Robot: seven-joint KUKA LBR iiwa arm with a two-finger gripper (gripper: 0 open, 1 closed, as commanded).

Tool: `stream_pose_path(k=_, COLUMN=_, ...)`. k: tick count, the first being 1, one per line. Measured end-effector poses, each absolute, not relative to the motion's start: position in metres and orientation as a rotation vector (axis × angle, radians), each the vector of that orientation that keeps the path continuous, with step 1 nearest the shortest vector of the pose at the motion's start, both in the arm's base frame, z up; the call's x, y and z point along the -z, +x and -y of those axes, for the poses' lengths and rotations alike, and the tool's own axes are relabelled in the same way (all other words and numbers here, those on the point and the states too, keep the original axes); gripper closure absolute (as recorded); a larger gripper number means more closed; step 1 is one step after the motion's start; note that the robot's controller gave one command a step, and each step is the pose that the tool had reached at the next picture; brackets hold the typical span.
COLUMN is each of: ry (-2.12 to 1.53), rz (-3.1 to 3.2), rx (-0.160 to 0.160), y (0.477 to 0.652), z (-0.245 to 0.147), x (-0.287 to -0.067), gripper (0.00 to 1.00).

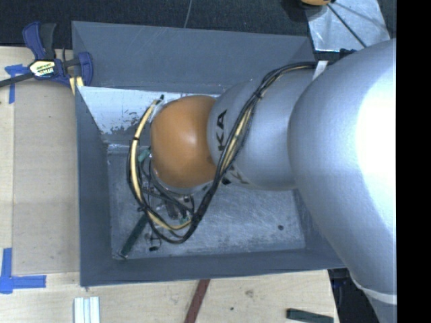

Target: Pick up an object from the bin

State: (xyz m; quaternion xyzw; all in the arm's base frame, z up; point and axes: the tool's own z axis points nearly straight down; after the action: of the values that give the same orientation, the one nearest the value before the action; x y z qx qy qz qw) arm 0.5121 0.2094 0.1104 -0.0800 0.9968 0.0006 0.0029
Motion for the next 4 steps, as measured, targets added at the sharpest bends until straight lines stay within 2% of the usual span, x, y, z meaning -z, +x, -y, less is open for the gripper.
stream_pose_path(k=1, ry=0.042, rz=-3.141, rx=0.001, y=0.512, z=-0.169, x=-0.073, gripper=1.0)
stream_pose_path(k=2, ry=0.043, rz=-3.142, rx=0.0, y=0.512, z=-0.17, x=-0.073, gripper=0.0)
stream_pose_path(k=3, ry=0.043, rz=-3.142, rx=0.0, y=0.512, z=-0.17, x=-0.073, gripper=0.0)
stream_pose_path(k=4, ry=-0.437, rz=-3.106, rx=-0.003, y=0.516, z=-0.206, x=-0.07, gripper=1.0)
